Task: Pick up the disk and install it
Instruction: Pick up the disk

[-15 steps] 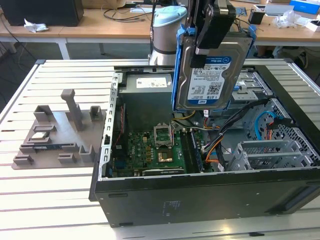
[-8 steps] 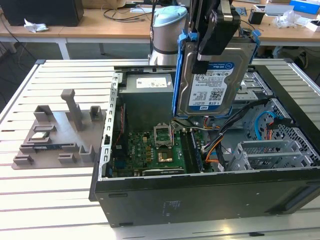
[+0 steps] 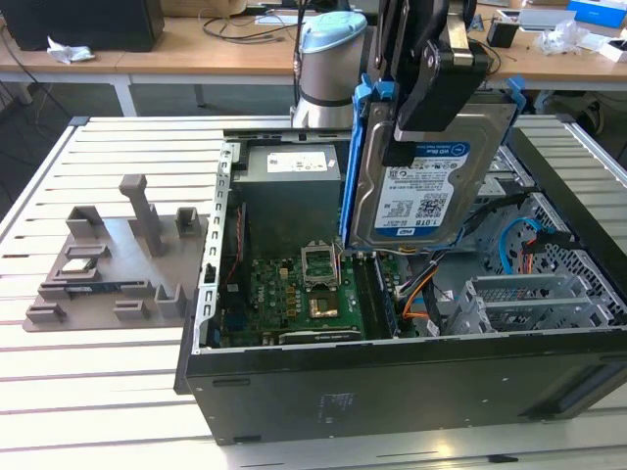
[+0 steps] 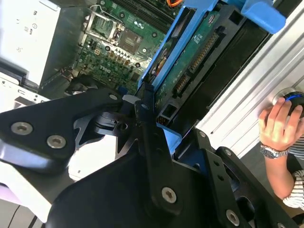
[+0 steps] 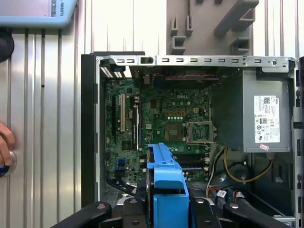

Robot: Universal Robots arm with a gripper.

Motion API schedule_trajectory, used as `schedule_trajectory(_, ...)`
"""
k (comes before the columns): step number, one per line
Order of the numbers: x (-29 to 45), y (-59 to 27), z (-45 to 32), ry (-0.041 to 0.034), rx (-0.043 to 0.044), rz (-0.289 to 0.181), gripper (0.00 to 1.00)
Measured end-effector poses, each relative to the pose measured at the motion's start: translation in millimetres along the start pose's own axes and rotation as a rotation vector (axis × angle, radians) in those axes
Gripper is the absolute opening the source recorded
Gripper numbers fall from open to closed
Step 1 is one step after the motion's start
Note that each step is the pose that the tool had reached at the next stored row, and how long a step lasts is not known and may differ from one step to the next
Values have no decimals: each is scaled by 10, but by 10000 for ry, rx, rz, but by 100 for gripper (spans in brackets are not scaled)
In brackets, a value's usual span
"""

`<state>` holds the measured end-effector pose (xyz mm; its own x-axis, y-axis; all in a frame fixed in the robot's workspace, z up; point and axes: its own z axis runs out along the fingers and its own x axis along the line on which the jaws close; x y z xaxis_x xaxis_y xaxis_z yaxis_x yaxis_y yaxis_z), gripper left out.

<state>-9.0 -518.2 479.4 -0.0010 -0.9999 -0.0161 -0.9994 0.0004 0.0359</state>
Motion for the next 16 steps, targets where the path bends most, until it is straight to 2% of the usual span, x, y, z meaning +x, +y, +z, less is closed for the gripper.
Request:
schedule_trajectory(10, 114, 0, 1, 0, 0, 0, 37)
schedule_trajectory(14, 190, -6, 5, -1, 0, 1, 37)
schedule_trajectory(16, 231, -43, 6, -6, -4, 2, 37)
